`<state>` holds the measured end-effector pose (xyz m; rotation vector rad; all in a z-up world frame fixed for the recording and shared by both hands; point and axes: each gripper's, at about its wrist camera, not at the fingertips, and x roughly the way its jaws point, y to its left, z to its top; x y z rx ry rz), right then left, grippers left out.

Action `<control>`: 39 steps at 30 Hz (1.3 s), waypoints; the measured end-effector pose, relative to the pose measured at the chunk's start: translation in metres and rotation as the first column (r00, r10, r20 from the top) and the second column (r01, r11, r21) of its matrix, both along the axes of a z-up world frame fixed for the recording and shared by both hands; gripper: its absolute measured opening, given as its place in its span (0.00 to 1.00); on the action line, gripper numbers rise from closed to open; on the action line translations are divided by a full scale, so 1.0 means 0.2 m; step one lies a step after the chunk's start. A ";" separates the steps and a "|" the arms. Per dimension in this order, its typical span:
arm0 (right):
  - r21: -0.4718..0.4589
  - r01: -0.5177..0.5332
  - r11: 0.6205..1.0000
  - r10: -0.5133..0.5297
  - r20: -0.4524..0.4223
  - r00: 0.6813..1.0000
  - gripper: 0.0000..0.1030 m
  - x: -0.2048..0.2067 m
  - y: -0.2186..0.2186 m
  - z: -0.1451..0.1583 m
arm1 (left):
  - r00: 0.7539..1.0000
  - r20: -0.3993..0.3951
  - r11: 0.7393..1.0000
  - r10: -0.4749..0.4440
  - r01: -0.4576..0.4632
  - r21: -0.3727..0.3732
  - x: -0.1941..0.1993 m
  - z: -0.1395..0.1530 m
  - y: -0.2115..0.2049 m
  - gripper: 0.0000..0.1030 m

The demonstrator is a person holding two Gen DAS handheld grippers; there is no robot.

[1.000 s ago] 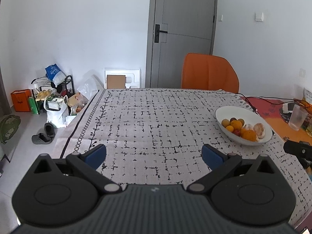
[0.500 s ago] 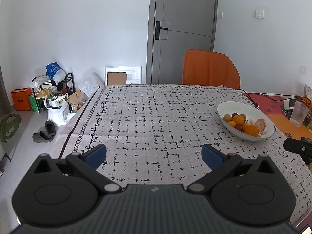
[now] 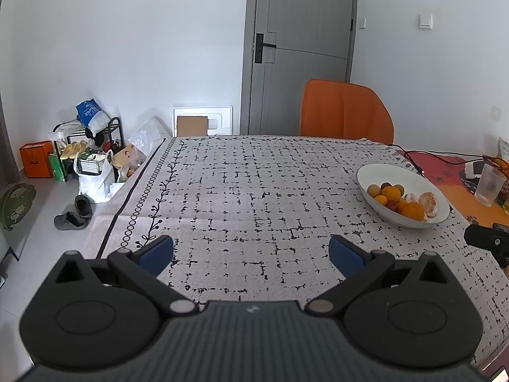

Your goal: Organize fruits

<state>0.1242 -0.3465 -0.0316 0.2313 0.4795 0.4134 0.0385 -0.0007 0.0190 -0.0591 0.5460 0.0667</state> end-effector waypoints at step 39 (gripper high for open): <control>-0.005 0.005 1.000 -0.005 -0.006 1.000 1.00 0.01 0.00 -0.02 | 1.000 -0.013 1.000 -0.008 0.008 0.001 0.01 -0.02 -0.01 1.00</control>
